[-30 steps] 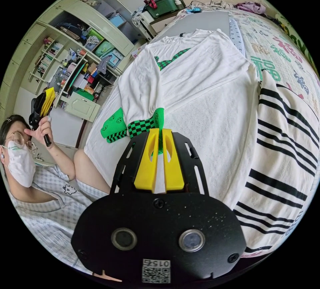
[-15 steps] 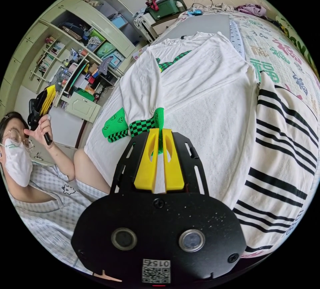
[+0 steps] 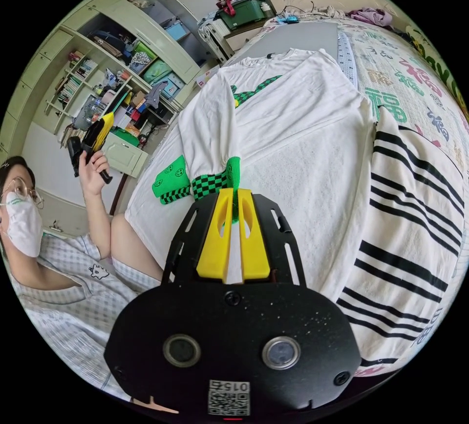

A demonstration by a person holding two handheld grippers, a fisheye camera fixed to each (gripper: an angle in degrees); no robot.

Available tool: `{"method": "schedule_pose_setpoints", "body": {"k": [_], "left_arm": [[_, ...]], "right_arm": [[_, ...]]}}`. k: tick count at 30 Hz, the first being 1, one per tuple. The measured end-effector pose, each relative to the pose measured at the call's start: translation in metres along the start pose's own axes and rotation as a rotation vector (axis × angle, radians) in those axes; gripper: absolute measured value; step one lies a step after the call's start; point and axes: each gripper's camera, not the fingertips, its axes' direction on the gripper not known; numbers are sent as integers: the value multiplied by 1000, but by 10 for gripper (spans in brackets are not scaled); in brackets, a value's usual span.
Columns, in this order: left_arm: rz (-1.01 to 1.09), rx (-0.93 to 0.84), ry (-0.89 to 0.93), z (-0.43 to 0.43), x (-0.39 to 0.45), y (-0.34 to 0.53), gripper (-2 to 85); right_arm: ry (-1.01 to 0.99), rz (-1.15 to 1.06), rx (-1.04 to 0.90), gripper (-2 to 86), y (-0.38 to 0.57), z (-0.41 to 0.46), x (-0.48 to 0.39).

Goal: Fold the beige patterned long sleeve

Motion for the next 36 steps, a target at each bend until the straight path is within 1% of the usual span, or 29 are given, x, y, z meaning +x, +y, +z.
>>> {"method": "schedule_pose_setpoints", "body": {"k": [1,2,3,4,6,8,9,11,12,14,16,17,19,21,22,24,27,30,32,34,36], "left_arm": [[-22,-5,44,-1,-26,0,-8],[-127,10,59,-3,-52,-1,-7],[-155,16,69,-4,-62,-2,-7],[-141,9,83,-6,-74,-7,-4],[-131,-9,17,-4,-86,-15,2],[-142,-61,-73,7,-102,-25,37],[-156,-80,-78,11,-107,-27,52],[-201,-143,-54,26,-128,-38,91],[-215,-146,-50,28,-133,-40,97],[-294,-164,-56,38,-162,-52,109],[-359,-149,-12,44,-185,-63,114],[-385,-153,14,49,-198,-69,116],[-397,-169,-12,54,-211,-75,117],[-405,-164,-22,54,-222,-76,116],[-424,-132,20,51,-232,-77,113],[-445,-91,57,43,-246,-80,108],[-473,-69,72,29,-263,-84,108],[-531,5,69,7,-269,-68,111],[-546,8,70,-4,-281,-72,113],[-541,3,81,-7,-293,-81,113],[-541,6,101,-5,-301,-87,111]], "right_arm": [[27,-2,4,9,2,0,-1],[41,-6,3,10,2,-1,-1],[69,-8,-13,12,3,0,-2],[83,-3,-16,14,4,-1,-1],[104,-6,-17,26,6,-5,0],[160,13,-13,51,4,-13,4],[220,23,26,68,1,-27,7],[262,34,123,79,-12,-53,9],[240,10,188,80,-30,-67,8],[206,-51,245,80,-71,-72,0],[164,-147,249,82,-122,-54,-15],[129,-210,224,84,-160,-30,-26],[33,-288,144,89,-236,32,-42],[-52,-324,95,94,-287,80,-49],[-61,-327,84,96,-303,95,-51],[-1,-325,32,104,-359,153,-55],[66,-292,-40,111,-409,211,-53],[112,-291,-81,116,-436,247,-51],[109,-296,-95,116,-448,259,-49],[64,-304,-86,109,-455,260,-48],[39,-317,-83,76,-463,260,-48]]}}
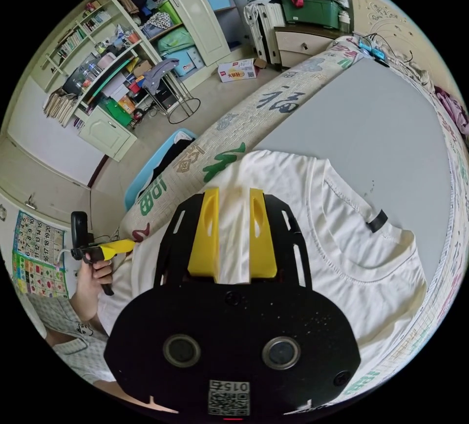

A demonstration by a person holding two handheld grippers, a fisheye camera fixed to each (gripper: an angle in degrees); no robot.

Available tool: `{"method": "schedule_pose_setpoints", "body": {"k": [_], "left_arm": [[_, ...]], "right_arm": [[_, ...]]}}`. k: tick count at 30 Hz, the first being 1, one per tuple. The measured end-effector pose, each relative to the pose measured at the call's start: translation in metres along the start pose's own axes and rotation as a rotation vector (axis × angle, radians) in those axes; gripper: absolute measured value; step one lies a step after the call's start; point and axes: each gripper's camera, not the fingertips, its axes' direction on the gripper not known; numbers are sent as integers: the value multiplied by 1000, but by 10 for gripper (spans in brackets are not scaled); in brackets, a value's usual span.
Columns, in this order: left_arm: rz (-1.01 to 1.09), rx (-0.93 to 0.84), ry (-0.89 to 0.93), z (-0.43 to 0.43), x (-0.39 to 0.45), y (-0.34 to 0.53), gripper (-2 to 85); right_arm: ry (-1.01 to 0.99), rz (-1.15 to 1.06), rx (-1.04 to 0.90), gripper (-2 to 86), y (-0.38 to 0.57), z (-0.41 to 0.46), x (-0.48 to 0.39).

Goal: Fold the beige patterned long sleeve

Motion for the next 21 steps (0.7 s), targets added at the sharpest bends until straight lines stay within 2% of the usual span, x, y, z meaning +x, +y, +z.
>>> {"method": "schedule_pose_setpoints", "body": {"k": [3,10,15,19,21], "left_arm": [[-2,-72,32,10,-7,-11,96],[-40,-14,17,-27,-26,-9,98],[-44,-38,64,-17,-43,-28,90],[-74,-10,89,-24,-61,-27,7],[-68,16,83,-29,-63,-24,-3]], "right_arm": [[41,-6,-52,62,-10,10,4],[4,-20,-70,89,-16,16,8],[28,-24,-42,42,-11,18,3],[100,-28,-43,19,-18,18,-3],[136,-37,-36,13,-26,16,-9]]}}
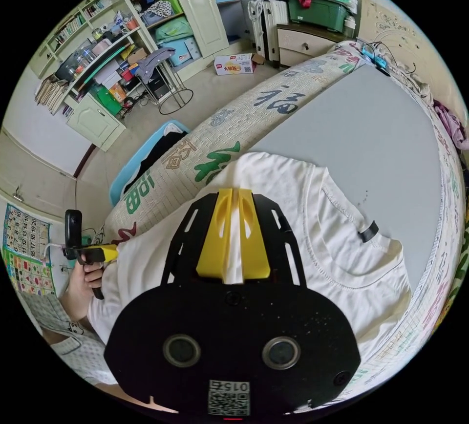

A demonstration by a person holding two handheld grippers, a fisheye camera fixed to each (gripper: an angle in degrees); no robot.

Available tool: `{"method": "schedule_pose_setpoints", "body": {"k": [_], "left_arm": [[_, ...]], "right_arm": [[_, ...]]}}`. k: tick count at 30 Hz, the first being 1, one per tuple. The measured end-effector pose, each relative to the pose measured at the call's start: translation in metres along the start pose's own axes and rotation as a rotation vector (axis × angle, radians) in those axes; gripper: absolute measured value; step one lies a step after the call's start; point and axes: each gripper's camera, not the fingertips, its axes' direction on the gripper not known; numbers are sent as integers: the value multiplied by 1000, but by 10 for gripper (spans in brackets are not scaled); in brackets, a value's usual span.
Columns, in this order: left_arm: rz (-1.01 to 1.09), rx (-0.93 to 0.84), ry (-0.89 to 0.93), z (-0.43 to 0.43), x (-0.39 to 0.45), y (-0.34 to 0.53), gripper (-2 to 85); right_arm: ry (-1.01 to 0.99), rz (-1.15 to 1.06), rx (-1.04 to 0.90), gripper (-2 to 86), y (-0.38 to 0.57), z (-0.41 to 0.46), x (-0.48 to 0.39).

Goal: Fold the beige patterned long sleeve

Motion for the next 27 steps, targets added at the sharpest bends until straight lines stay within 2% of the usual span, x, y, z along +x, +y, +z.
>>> {"method": "schedule_pose_setpoints", "body": {"k": [5,11,16,19,22,24,27], "left_arm": [[-4,64,-34,-9,-11,11,-9],[-17,56,-69,2,-26,24,-9],[-36,46,-89,15,-40,41,-7],[41,30,-164,21,-28,57,-1],[222,35,-311,25,10,80,21],[327,0,-320,35,36,94,40],[479,-155,-263,74,77,129,58]], "right_arm": [[51,12,4,13,-18,8,-11],[26,116,42,40,-22,13,-3],[86,126,115,65,20,-49,3],[45,33,195,65,94,-119,-7],[-49,-2,239,65,228,-203,-21],[-46,18,229,66,300,-232,-25],[-13,108,238,71,405,-259,-25]]}}
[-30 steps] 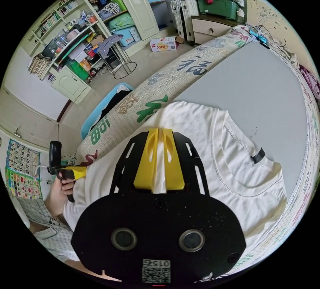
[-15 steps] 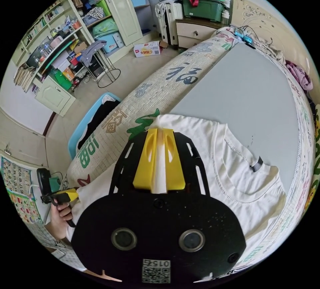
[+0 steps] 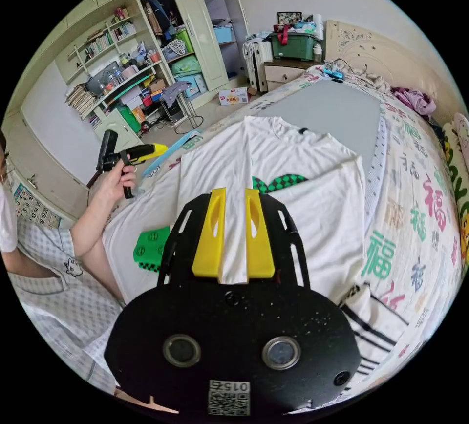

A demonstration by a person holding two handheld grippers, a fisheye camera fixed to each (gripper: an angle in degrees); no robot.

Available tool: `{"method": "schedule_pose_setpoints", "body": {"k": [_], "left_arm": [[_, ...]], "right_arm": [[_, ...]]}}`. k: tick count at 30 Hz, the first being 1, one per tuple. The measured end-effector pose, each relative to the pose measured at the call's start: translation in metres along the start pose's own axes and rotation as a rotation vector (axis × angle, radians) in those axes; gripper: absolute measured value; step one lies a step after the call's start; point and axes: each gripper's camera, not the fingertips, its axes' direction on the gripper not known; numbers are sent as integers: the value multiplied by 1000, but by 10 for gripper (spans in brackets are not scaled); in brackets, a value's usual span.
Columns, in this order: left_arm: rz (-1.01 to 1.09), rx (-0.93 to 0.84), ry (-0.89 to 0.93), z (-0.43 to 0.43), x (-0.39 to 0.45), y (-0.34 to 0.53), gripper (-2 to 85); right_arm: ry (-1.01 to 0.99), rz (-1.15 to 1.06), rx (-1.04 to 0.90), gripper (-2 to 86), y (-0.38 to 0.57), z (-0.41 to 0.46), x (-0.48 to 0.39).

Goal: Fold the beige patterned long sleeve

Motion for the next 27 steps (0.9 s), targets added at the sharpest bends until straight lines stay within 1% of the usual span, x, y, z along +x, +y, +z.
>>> {"method": "schedule_pose_setpoints", "body": {"k": [2,4,5,6,8,10,12,15,17,22,27], "left_arm": [[164,-155,76,42,62,15,70],[271,-272,94,76,107,39,78],[318,-328,89,97,131,61,85],[338,-349,86,107,142,74,91],[409,-444,72,147,170,124,105],[434,-475,37,172,176,152,109],[429,-467,37,190,174,171,112],[438,-478,73,213,174,194,110],[487,-500,29,229,182,212,103],[565,-548,-84,259,186,256,84],[570,-530,-113,268,180,270,42]], "right_arm": [[8,34,2,73,40,-14,7],[6,88,-12,75,64,-20,19],[-21,118,-10,77,73,-22,26],[-63,135,0,79,79,-23,33],[-126,157,26,84,82,-24,43],[-184,181,48,87,80,-25,49],[-238,162,41,89,67,-28,48],[-194,122,-43,91,58,-23,42],[-170,120,-60,88,62,-21,41],[-240,112,-86,67,65,-25,47],[-194,94,-83,41,67,-35,36]]}}
